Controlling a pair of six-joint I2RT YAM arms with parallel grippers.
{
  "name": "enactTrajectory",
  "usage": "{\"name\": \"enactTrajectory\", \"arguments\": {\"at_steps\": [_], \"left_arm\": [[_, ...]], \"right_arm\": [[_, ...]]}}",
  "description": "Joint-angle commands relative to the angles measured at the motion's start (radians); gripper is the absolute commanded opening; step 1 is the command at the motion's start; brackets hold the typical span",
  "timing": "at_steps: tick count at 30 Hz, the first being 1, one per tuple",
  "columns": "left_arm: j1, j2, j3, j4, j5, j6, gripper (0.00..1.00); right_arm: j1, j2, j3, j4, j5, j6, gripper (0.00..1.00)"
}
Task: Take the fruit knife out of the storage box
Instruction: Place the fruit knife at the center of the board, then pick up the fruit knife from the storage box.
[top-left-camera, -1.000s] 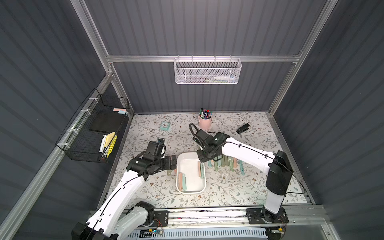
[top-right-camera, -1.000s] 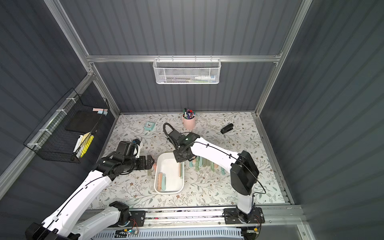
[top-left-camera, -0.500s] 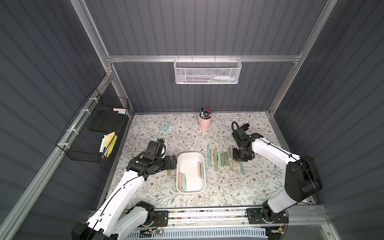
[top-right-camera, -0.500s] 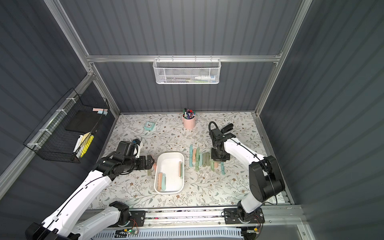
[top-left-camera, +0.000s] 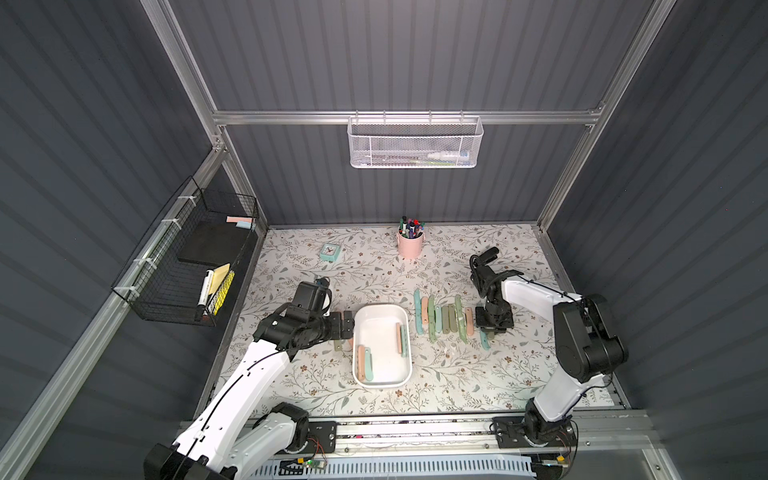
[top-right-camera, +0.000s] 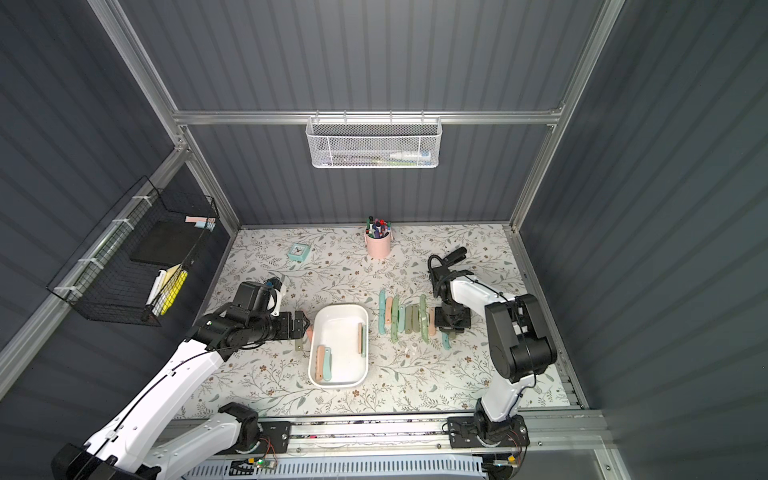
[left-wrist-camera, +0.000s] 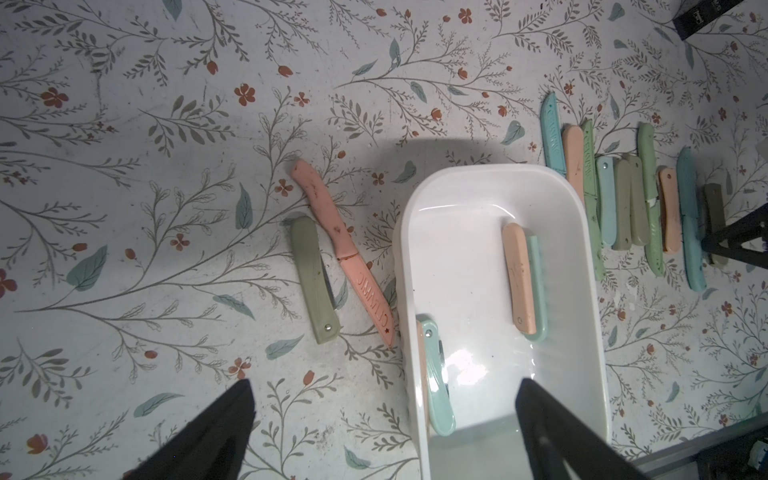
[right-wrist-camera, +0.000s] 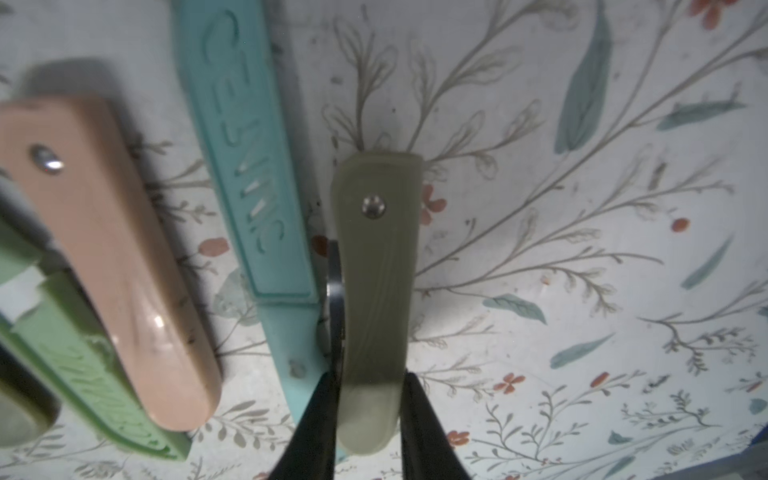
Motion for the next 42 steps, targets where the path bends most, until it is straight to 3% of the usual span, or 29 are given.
{"name": "enactTrajectory", "arguments": {"at_steps": [1, 5, 14, 21, 29, 35, 42], "left_arm": [[0.001, -0.005, 0.001, -0.012, 0.004, 0.005, 0.99], [0.003, -0.006, -0.001, -0.010, 0.003, 0.005, 0.99], [0.001, -0.002, 0.003, -0.014, 0.004, 0.007, 0.99], [0.002, -0.015, -0.006, -0.006, 0.012, 0.034, 0.99], [-0.010, 0.065, 0.002, -0.010, 0.054, 0.064, 0.99], [-0.169, 0.179, 0.026, 0.014, 0.007, 0.014, 0.99], [-0.359, 0.367, 0.076, 0.076, -0.068, -0.040, 0.99]], "right_arm": [[-0.003, 0.027, 0.027, -0.003, 0.008, -0.043, 0.20], [0.004, 0.044, 0.032, 0.009, -0.040, -0.090, 0.22], [0.006, 0.008, 0.038, -0.008, 0.005, -0.052, 0.30], [0.071, -0.162, 0.026, -0.008, 0.077, -0.042, 0.44], [0.129, -0.346, -0.042, 0.092, 0.016, 0.011, 0.46], [0.147, -0.439, -0.111, 0.189, -0.087, 0.074, 0.46], [0.156, -0.437, -0.118, 0.182, -0.124, 0.097, 0.46]]}}
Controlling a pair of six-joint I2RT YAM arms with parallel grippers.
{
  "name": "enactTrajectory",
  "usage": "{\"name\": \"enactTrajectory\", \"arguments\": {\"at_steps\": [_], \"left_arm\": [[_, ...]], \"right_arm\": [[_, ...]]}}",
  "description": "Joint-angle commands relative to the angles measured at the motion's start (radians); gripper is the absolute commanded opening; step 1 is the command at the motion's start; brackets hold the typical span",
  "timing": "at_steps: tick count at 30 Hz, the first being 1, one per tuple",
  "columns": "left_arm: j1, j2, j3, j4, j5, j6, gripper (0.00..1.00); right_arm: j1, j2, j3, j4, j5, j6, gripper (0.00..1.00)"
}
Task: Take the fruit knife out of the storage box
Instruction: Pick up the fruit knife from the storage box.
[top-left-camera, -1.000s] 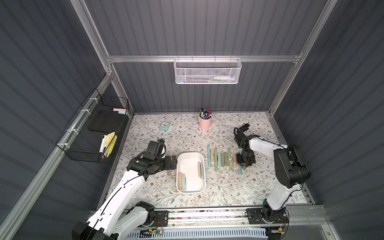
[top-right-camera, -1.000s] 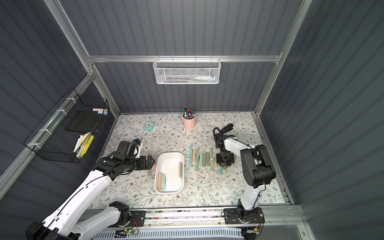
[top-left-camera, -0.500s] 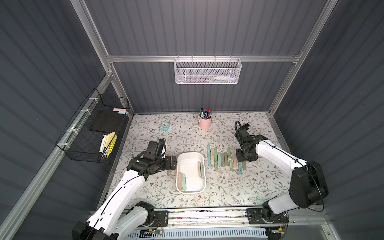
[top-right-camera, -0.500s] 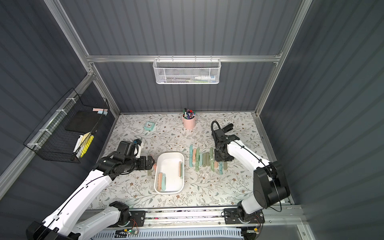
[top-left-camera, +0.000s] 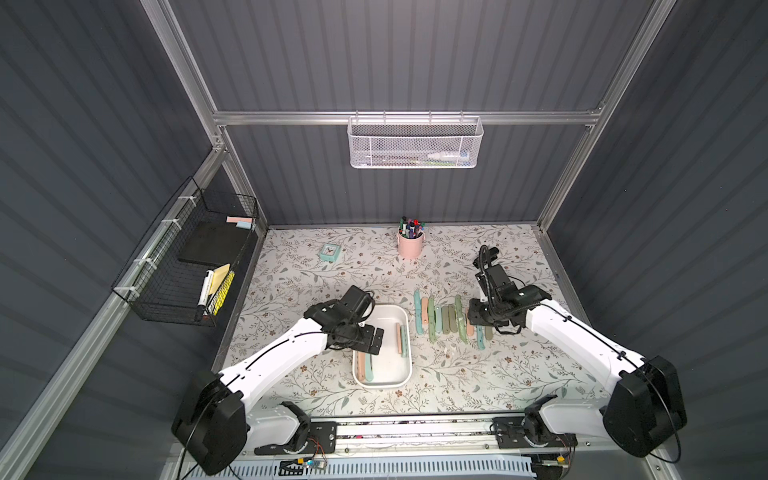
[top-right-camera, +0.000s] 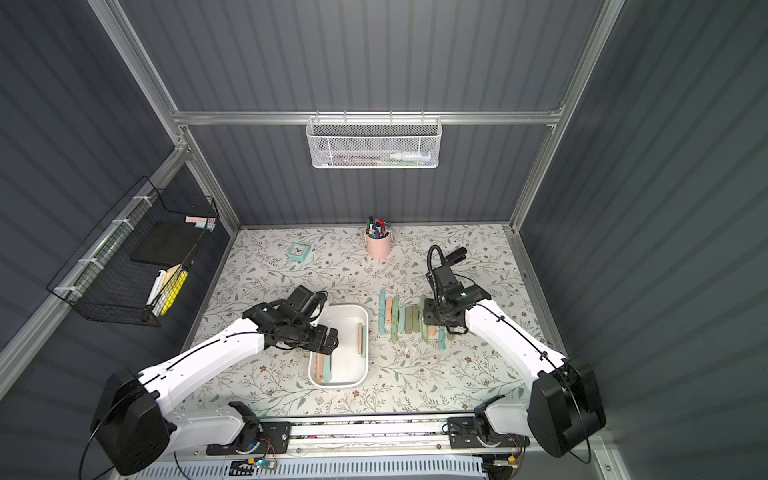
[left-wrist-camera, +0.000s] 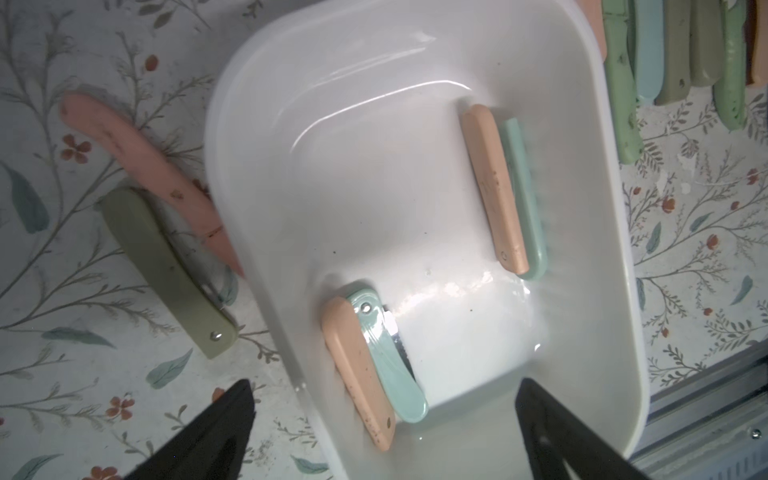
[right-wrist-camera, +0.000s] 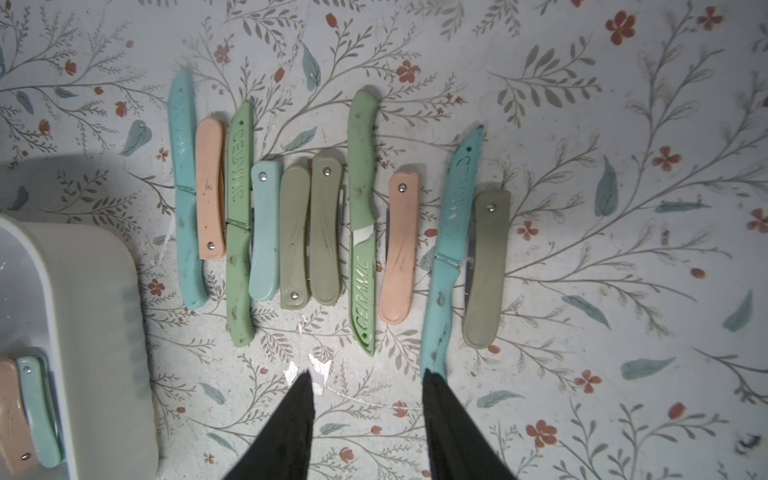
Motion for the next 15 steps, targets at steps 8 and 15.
{"name": "enactTrajectory", "arguments": {"at_steps": [8, 15], "left_arm": [[-0.150, 0.261, 0.109, 0.061, -0.095, -0.117, 0.97], [-0.152, 0.328, 0.110, 0.117, -0.104, -0.180, 0.76]], "right_arm": [[0.014, -0.008, -0.026, 0.012, -0.040, 0.049, 0.46], [0.020, -0.005, -0.025, 0.003, -0.040, 0.049, 0.46]]}}
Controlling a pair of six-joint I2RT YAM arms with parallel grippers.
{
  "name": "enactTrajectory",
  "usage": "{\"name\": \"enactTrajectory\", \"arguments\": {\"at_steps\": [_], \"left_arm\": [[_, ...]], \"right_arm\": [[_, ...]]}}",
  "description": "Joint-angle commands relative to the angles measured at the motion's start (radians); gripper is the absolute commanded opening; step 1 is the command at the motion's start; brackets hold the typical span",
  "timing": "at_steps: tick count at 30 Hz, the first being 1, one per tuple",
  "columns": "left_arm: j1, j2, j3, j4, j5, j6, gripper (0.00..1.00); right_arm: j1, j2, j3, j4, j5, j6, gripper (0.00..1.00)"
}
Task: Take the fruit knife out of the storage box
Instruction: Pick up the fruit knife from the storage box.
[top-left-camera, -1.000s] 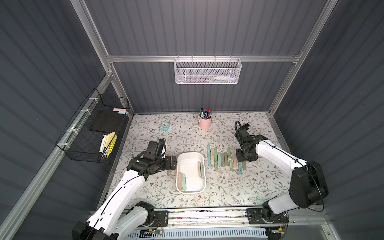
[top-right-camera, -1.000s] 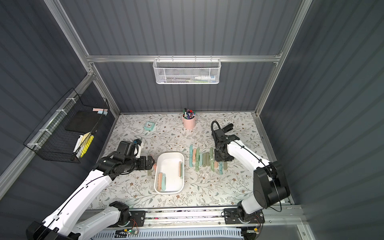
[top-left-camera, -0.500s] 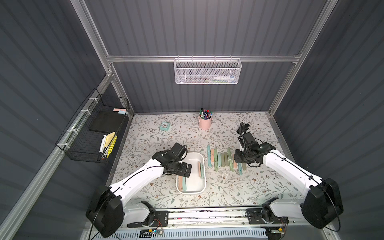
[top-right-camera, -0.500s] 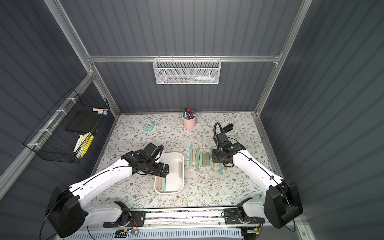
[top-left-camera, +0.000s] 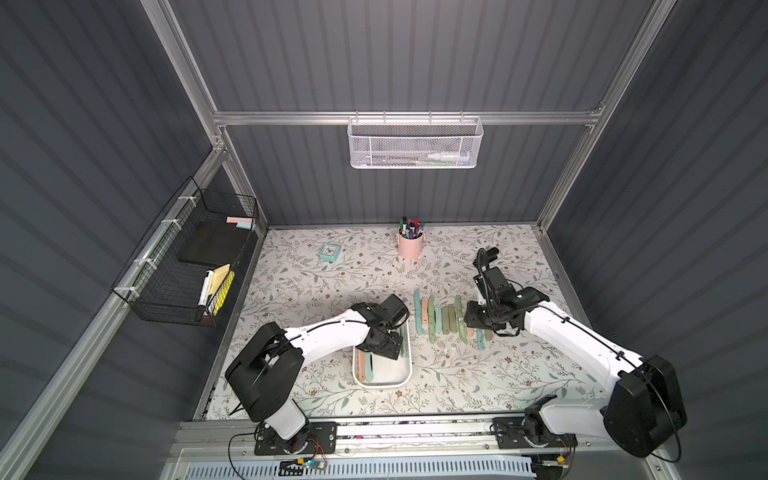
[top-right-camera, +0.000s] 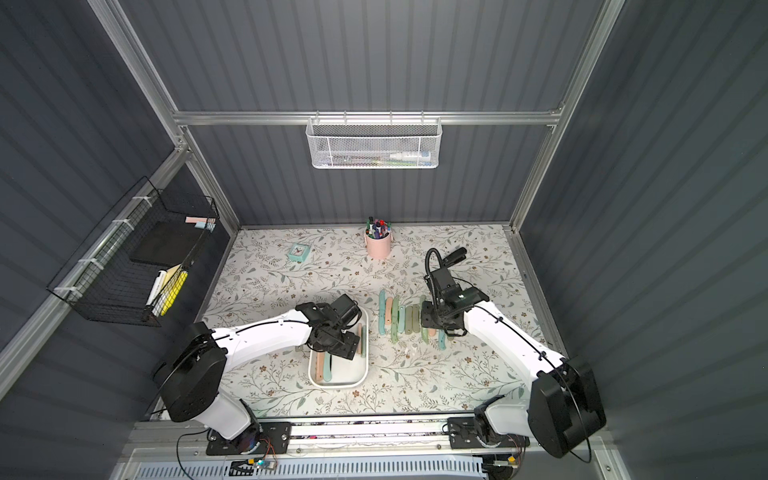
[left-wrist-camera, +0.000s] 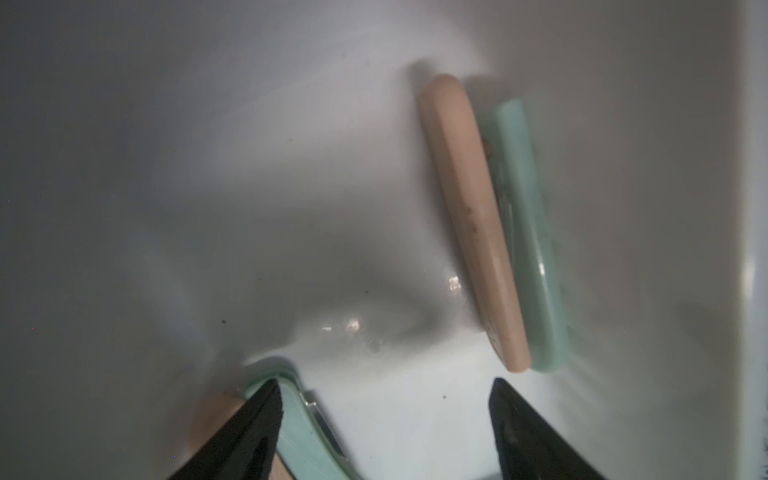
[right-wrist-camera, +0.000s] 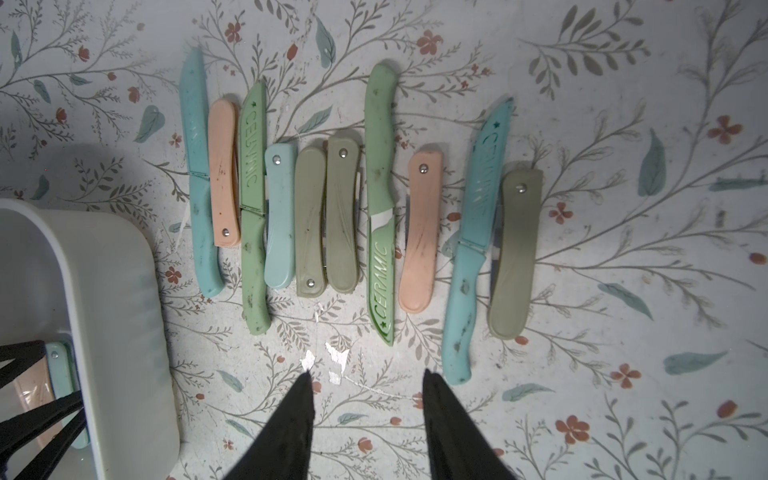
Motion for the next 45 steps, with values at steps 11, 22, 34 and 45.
{"name": "enactTrajectory", "arguments": {"at_steps": [11, 22, 34, 45], "left_arm": [[-0.002, 0.003, -0.016, 0.124, 0.033, -0.122, 0.58], [-0.002, 0.069, 0.013, 0.100, 0.000, -0.199, 0.58], [-0.001, 0.018, -0.016, 0.054, -0.080, -0.210, 0.50], [0.001, 0.092, 0.056, 0.058, -0.036, -0.206, 0.74]], "right_arm": [[0.022, 0.024, 0.005, -0.004, -0.003, 0.019, 0.46], [0.038, 0.032, 0.022, -0.018, 0.009, 0.019, 0.46], [0.050, 0.051, 0.028, -0.015, 0.013, 0.021, 0.46], [0.056, 0.067, 0.043, -0.025, 0.010, 0.016, 0.46]]}}
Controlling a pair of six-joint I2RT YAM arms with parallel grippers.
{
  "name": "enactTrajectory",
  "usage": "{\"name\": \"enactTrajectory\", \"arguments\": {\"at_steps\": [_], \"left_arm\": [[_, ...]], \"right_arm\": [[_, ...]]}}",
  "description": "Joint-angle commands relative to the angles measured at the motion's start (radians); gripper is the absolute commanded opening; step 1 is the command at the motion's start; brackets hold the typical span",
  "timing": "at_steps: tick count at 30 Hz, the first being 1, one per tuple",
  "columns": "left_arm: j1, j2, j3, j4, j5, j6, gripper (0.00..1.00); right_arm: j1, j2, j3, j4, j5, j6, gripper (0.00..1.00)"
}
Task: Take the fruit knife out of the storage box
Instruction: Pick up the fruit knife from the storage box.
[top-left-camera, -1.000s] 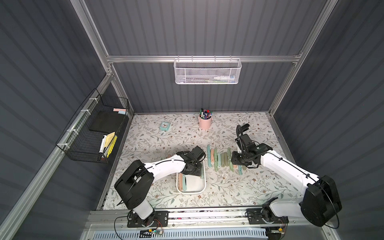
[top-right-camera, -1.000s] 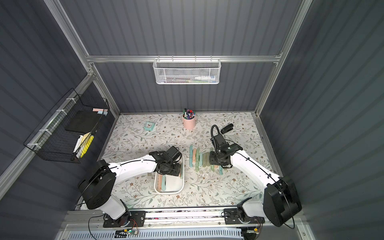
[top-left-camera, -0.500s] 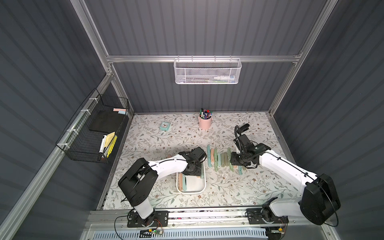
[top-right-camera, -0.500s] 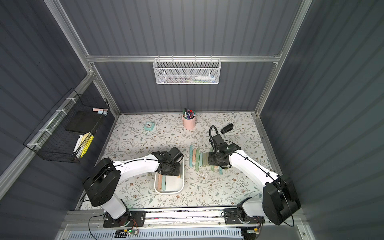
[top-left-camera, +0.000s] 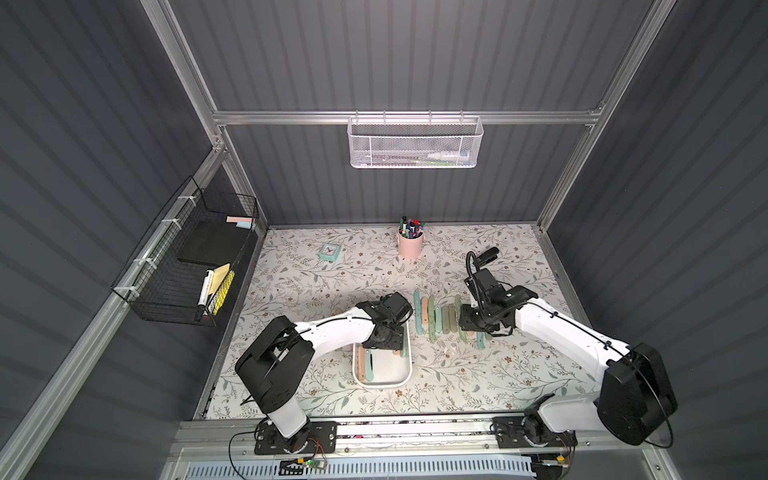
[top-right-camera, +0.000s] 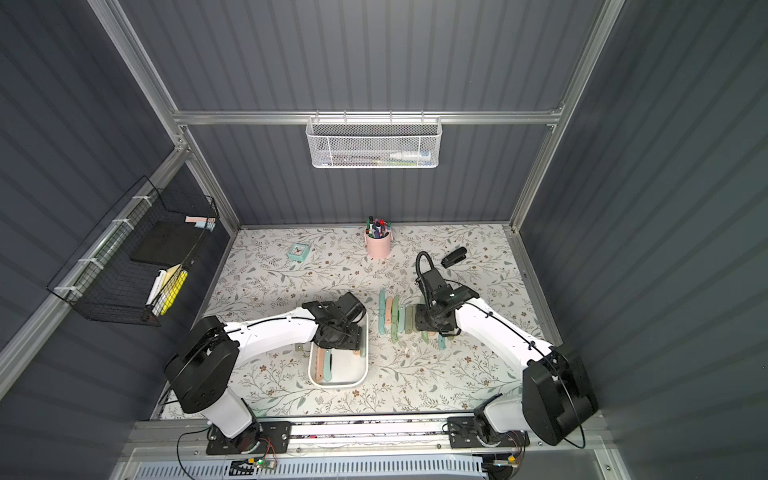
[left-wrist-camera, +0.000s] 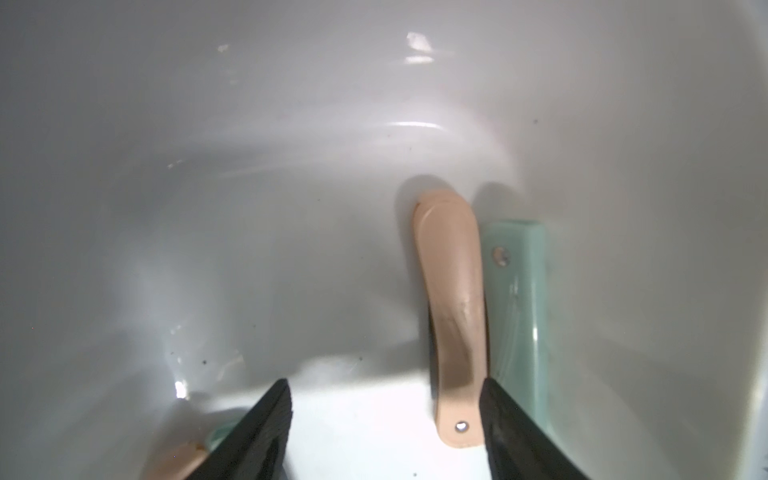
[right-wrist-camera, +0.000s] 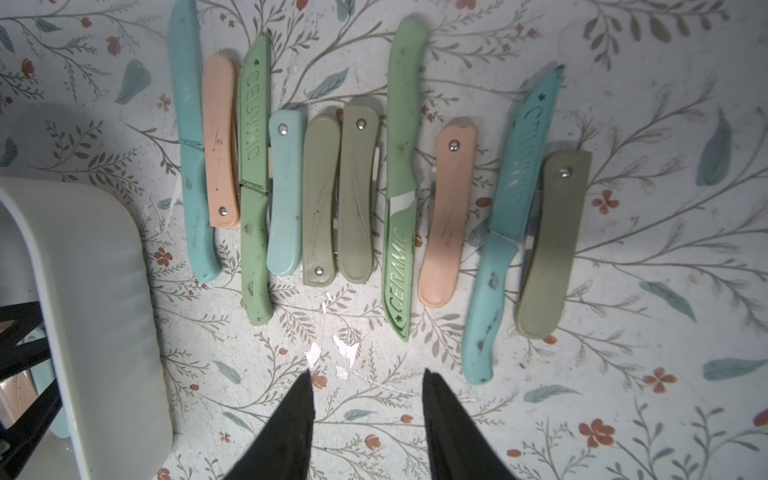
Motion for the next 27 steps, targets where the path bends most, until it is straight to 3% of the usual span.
{"name": "enactTrajectory", "arguments": {"at_steps": [1, 13, 18, 25, 27], "left_arm": [[0.000, 0.039, 0.038, -0.032, 0.005, -0.001, 0.74], [0.000, 0.071, 0.045, -0.099, -0.046, -0.027, 0.63], [0.000, 0.073, 0.047, -0.095, -0.046, -0.004, 0.44], [0.000, 0.107, 0.067, -0.097, -0.028, -0.008, 0.40], [-0.001, 0.116, 0.071, -0.096, -0.025, -0.008, 0.48]], "right_arm": [[0.007, 0.002, 0.030, -0.019, 0.017, 0.010, 0.46], [0.013, 0.012, 0.041, -0.019, 0.012, 0.009, 0.46], [0.014, 0.027, 0.042, -0.014, 0.011, 0.009, 0.46], [0.017, 0.029, 0.043, -0.016, 0.017, 0.009, 0.46], [0.017, 0.032, 0.042, -0.013, 0.019, 0.009, 0.46]]}}
